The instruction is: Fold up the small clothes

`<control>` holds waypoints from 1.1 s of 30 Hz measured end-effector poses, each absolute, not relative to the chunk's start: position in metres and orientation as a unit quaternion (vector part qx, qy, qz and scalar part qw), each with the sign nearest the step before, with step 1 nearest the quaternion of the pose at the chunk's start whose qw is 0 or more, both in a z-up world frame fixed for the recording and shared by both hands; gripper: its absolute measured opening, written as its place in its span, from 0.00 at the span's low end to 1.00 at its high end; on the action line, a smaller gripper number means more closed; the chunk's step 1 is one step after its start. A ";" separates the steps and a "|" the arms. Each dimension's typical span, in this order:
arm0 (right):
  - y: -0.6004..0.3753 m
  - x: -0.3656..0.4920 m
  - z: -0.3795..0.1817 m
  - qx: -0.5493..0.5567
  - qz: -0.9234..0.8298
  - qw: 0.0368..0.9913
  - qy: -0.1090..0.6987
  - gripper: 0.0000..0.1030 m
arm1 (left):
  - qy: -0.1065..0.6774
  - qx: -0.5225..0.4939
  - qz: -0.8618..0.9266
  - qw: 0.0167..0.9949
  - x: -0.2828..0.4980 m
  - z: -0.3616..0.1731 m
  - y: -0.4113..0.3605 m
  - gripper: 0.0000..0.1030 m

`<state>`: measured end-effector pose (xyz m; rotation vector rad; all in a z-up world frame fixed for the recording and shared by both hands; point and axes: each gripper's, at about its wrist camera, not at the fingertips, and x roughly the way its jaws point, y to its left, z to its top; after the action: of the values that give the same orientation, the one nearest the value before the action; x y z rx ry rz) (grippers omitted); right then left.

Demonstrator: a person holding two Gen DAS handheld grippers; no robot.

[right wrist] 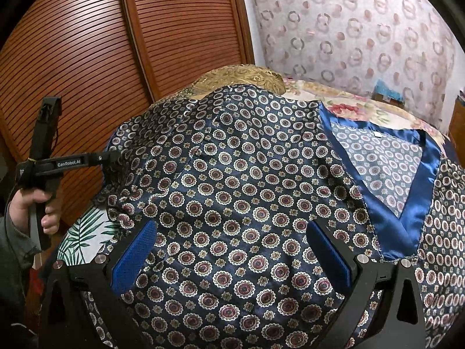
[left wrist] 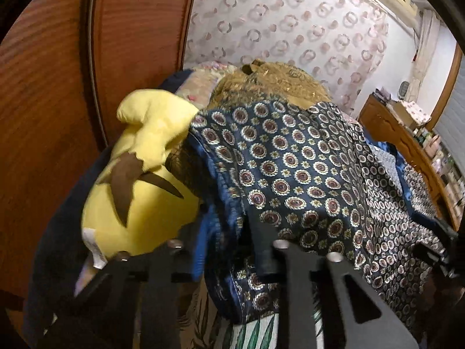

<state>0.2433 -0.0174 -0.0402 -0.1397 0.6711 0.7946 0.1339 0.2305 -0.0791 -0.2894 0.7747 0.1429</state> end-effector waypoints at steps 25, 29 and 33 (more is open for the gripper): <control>-0.114 0.228 -0.018 -0.024 0.304 0.902 0.306 1.00 | 0.316 -0.035 -0.096 0.943 0.177 0.007 0.087 0.15; -0.120 0.224 -0.014 -0.024 0.298 0.904 0.307 1.00 | 0.325 -0.040 -0.092 0.940 0.171 0.004 0.094 0.28; -0.114 0.220 -0.009 -0.027 0.303 0.902 0.306 1.00 | 0.320 -0.042 -0.075 0.943 0.159 0.003 0.105 0.48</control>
<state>0.2204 -0.1137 -0.0094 -0.0553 0.6325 0.6265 0.1586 0.1052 0.0027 -0.0859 0.6533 -0.1526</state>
